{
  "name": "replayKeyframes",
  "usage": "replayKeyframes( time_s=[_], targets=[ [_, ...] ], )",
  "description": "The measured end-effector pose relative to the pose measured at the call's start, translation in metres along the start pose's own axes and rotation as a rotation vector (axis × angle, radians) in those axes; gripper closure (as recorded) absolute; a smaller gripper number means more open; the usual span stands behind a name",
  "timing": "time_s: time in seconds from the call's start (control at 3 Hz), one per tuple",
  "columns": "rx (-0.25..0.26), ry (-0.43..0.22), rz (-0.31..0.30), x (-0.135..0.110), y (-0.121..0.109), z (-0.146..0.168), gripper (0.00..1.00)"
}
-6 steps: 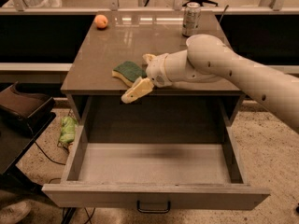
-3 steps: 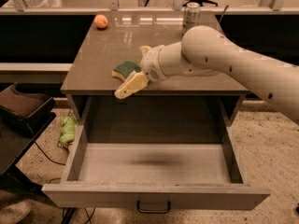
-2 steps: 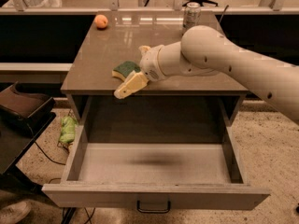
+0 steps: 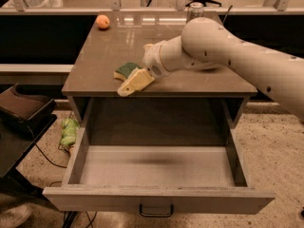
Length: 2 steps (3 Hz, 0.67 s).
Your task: Move sponge near orange
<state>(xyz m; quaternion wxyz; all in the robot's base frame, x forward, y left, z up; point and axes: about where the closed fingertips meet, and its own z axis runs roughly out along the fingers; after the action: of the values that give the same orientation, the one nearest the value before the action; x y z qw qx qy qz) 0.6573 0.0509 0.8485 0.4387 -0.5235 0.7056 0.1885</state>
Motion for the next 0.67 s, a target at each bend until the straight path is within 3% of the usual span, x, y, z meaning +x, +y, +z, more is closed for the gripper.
replayKeyframes(
  time_s=[0.33,0.67],
  targets=[
    [0.007,0.018,0.008,0.0048,-0.0032,0.0073,0.0],
    [0.004,0.017,0.007,0.004,-0.0019,0.0083,0.18]
  ],
)
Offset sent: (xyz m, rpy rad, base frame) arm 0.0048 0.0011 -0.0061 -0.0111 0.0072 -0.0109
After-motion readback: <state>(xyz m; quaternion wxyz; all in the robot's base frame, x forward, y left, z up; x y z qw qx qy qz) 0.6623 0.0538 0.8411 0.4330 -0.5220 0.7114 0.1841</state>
